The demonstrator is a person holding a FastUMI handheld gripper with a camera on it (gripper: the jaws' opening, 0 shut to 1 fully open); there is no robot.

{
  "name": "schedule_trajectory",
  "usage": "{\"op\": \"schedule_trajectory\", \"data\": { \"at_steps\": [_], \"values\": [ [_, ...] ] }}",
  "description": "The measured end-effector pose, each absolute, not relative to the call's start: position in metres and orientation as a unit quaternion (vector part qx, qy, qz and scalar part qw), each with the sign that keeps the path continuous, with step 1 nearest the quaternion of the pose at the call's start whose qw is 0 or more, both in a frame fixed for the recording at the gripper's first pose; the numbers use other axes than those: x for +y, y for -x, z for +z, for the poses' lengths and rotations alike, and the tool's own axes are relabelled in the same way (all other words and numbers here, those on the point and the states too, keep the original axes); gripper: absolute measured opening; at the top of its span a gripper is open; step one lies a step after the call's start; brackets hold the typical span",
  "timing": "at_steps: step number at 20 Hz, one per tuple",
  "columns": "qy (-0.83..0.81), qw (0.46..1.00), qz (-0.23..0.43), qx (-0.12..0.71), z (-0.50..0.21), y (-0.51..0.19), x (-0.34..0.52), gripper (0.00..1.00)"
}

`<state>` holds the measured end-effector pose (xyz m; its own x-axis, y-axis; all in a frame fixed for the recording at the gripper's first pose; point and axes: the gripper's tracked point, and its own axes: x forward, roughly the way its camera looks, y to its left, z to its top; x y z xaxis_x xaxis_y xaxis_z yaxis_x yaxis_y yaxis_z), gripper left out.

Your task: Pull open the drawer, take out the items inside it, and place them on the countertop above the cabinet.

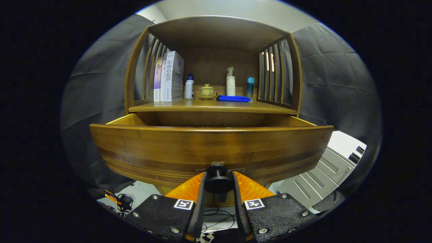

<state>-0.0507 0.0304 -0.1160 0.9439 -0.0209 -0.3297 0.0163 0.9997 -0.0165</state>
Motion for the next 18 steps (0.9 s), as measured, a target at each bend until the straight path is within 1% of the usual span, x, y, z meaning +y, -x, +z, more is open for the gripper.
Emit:
{"op": "schedule_trajectory", "data": {
  "at_steps": [7,9,10,11,13,15,16,18],
  "values": [
    [0.0,0.984,-0.006,0.175,-0.12,0.061,0.036,0.4],
    [0.001,0.985,-0.008,0.172,-0.119,0.062,0.037,0.43],
    [0.005,0.987,-0.009,0.163,-0.114,0.063,0.035,0.47],
    [0.005,0.988,-0.008,0.153,-0.11,0.064,0.035,0.5],
    [-0.003,0.99,-0.008,0.139,-0.102,0.067,0.036,0.71],
    [-0.002,0.992,-0.022,0.123,-0.09,0.072,0.031,0.93],
    [0.001,0.994,-0.023,0.109,-0.081,0.073,0.033,0.95],
    [0.004,0.996,-0.019,0.086,-0.063,0.075,0.037,0.94]
  ]
}}
